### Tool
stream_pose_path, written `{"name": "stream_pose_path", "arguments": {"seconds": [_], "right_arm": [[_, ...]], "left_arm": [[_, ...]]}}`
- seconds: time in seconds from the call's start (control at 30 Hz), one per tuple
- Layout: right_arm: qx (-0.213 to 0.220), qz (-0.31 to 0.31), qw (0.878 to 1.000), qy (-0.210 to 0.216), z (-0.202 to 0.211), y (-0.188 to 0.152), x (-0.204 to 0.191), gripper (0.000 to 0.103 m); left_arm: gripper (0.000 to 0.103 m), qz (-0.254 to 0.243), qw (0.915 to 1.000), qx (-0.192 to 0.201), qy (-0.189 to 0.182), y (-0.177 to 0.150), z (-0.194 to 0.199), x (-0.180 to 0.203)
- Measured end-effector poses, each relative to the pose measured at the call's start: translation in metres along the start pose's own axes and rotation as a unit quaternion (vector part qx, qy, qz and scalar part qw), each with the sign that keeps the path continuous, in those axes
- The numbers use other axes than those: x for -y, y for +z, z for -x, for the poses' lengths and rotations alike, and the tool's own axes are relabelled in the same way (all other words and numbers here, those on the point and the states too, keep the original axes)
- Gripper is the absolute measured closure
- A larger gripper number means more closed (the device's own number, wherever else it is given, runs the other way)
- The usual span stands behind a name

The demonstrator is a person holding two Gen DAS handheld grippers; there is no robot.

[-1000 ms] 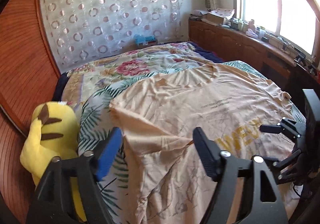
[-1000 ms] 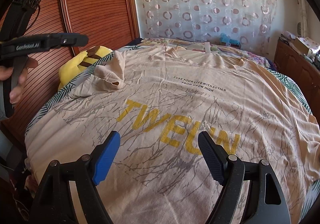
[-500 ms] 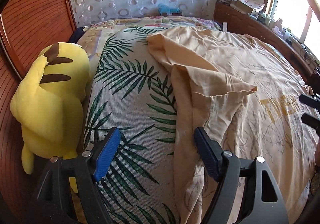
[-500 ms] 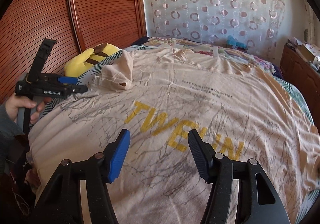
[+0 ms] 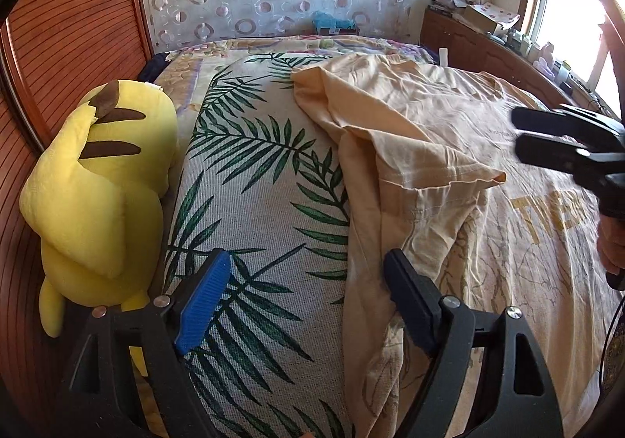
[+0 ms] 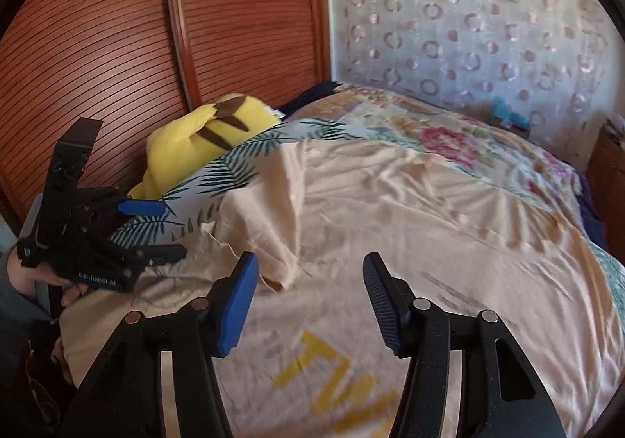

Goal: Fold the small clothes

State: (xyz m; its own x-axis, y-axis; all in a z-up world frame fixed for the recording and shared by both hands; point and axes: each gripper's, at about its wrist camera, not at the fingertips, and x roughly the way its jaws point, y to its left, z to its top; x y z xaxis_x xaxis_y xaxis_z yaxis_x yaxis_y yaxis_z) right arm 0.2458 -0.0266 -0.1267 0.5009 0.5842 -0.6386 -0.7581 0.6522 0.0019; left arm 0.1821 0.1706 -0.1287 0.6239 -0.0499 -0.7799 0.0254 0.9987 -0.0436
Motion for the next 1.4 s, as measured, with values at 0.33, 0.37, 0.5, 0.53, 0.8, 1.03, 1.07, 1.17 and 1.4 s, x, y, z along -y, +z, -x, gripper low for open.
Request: {"name": "stream_pose_path", "arguments": {"seconds": [0.33, 0.37, 0.5, 0.53, 0.8, 1.03, 1.07, 1.17, 1.4], "right_arm": [[-0.070, 0.048, 0.996, 0.037, -0.075, 0.033, -0.023, 0.068], [-0.077, 0.051, 0.995, 0.039, -0.080, 0.034, -0.024, 0.070], [-0.095, 0.058, 0.993, 0.035, -0.092, 0.039, -0.025, 0.098], [-0.089, 0.054, 0.994, 0.038, -0.090, 0.040, -0.021, 0.099], [-0.018, -0.077, 0.996, -0.045, -0.061, 0.043, 0.040, 0.099], [-0.018, -0.107, 0.988, -0.112, -0.066, 0.032, 0.066, 0.095], [-0.016, -0.104, 0.989, -0.106, -0.068, 0.033, 0.063, 0.093], [-0.007, -0.089, 0.993, -0.072, -0.069, 0.030, 0.053, 0.067], [-0.059, -0.061, 0.994, -0.062, -0.105, 0.036, 0.044, 0.051]], "left_arm": [[0.022, 0.001, 1.0000, 0.000, -0.001, 0.000, 0.000, 0.000], [0.022, 0.001, 1.0000, 0.000, -0.001, 0.000, 0.000, 0.000], [0.022, 0.001, 1.0000, 0.001, 0.000, -0.001, 0.000, 0.000], [0.021, 0.001, 1.0000, 0.001, -0.001, -0.001, 0.000, 0.000], [0.021, 0.001, 1.0000, 0.001, -0.001, -0.001, 0.000, 0.000], [0.020, 0.002, 1.0000, 0.001, -0.001, -0.001, -0.001, -0.001], [0.020, 0.002, 1.0000, 0.001, -0.001, -0.001, -0.001, -0.001], [0.020, 0.002, 1.0000, 0.001, -0.001, -0.001, -0.001, -0.001], [0.020, -0.001, 1.0000, 0.002, -0.001, -0.001, -0.001, -0.001]]}}
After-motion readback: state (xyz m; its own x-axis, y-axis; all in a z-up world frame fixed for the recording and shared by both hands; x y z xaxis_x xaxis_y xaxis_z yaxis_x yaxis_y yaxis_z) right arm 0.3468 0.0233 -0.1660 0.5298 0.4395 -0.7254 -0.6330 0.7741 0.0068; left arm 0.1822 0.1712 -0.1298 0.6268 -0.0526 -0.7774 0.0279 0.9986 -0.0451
